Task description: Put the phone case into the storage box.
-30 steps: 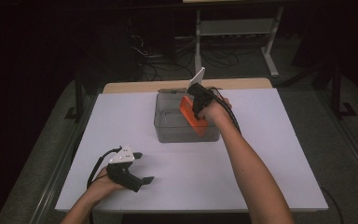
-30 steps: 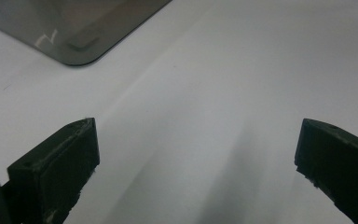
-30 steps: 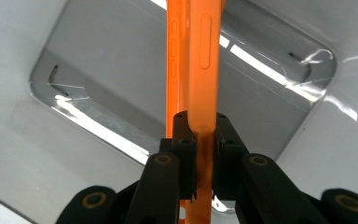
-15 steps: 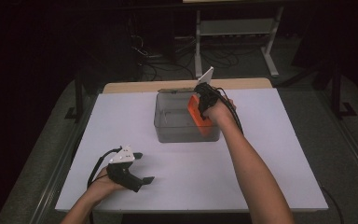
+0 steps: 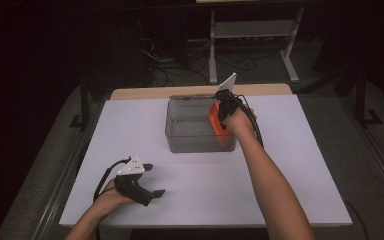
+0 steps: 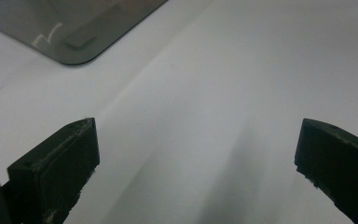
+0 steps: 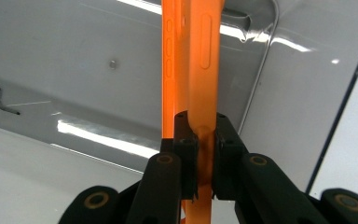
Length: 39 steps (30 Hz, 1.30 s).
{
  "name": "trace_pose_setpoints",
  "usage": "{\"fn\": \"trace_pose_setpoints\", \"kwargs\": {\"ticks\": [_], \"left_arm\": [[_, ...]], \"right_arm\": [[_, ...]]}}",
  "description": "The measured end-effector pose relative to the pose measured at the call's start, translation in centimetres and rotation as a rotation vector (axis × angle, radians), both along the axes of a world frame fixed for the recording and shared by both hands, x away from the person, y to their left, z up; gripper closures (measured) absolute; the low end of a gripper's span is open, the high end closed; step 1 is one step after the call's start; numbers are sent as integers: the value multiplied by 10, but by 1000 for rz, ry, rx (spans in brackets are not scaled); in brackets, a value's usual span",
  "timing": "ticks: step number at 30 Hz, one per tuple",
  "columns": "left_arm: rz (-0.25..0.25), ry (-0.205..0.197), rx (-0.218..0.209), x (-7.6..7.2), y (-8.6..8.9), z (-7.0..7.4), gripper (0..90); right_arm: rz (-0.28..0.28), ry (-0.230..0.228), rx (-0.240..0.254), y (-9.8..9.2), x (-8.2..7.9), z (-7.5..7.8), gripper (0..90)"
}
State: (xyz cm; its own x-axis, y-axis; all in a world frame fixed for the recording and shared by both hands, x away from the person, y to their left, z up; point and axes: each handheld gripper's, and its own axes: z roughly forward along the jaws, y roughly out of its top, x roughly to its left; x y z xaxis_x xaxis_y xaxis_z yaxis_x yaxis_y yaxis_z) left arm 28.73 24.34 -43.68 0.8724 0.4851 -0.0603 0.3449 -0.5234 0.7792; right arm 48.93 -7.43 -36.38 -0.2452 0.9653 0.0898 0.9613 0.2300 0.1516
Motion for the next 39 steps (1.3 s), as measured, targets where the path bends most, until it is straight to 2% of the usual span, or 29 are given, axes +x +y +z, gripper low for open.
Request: {"fn": "trace_pose_setpoints", "kwargs": {"ticks": [21,39], "left_arm": [[-6,2,7,0,0,0,0],[-10,5,5,0,-1,0,0]], "right_arm": [[-65,15,-18,-1,0,-4,811],[-55,17,-69,5,-1,-6,801]]}}
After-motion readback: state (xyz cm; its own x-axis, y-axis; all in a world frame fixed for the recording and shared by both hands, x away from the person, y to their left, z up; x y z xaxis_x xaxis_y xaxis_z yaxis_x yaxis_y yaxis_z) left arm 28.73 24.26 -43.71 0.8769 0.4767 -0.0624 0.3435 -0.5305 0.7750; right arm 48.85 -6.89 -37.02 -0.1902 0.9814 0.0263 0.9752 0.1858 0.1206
